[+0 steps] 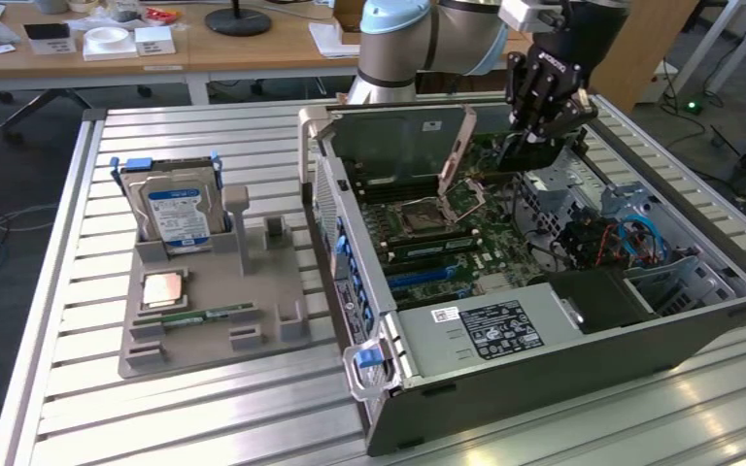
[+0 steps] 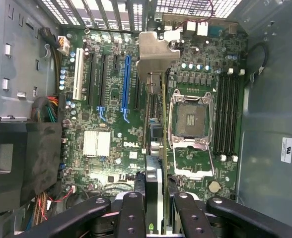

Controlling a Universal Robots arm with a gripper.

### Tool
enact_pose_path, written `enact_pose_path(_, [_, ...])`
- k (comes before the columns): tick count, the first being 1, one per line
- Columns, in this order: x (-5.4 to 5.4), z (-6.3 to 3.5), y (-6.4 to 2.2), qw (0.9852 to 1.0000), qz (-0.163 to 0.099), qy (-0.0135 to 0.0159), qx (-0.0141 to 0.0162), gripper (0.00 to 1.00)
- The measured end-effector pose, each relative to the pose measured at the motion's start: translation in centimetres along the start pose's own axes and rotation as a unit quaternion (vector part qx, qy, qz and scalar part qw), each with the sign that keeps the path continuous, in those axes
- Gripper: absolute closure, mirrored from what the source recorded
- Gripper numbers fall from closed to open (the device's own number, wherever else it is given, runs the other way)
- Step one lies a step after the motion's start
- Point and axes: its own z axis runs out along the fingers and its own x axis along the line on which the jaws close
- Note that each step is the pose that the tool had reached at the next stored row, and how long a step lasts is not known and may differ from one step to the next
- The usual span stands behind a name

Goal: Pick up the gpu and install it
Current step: 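Insert the gpu into the slot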

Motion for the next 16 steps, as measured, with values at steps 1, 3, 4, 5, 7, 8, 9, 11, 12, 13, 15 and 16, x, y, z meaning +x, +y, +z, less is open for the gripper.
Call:
enact_pose_path(1, [0.0,0.0,0.0,1.0,0.0,0.0,0.0,0.74])
enact_pose_path(3, [0.0,0.01,0.0,1.0,0.0,0.0,0.0001,0.74])
enact_pose_path(4, [0.0,0.01,0.0,1.0,0.0,0.0,0.0,0.74])
enact_pose_path(5, [0.0,0.02,0.0,1.0,0.0,0.0,0.0,0.74])
enact_pose_path(7, [0.0,0.13,0.0,1.0,0.0,-0.0002,0.0001,0.74])
enact_pose_path(8, [0.0,0.19,0.01,1.0,0.0,-0.0001,0.0002,0.74])
enact_pose_path(9, [0.01,0.28,0.01,1.0,0.0,-0.0001,0.0003,0.74])
enact_pose_path(11, [0.0,0.42,0.01,1.0,0.0,0.0,0.0004,0.74])
enact_pose_path(12, [0.0,0.43,0.01,1.0,0.0,0.0,0.0004,0.74])
enact_pose_path(13, [0.01,0.43,0.01,1.0,0.0,0.0001,0.0004,0.74])
enact_pose_path(15, [0.01,0.44,0.02,1.0,0.0,0.0,0.0004,0.74])
enact_pose_path(16, [0.01,0.44,0.02,1.0,0.0,0.0,0.0005,0.74])
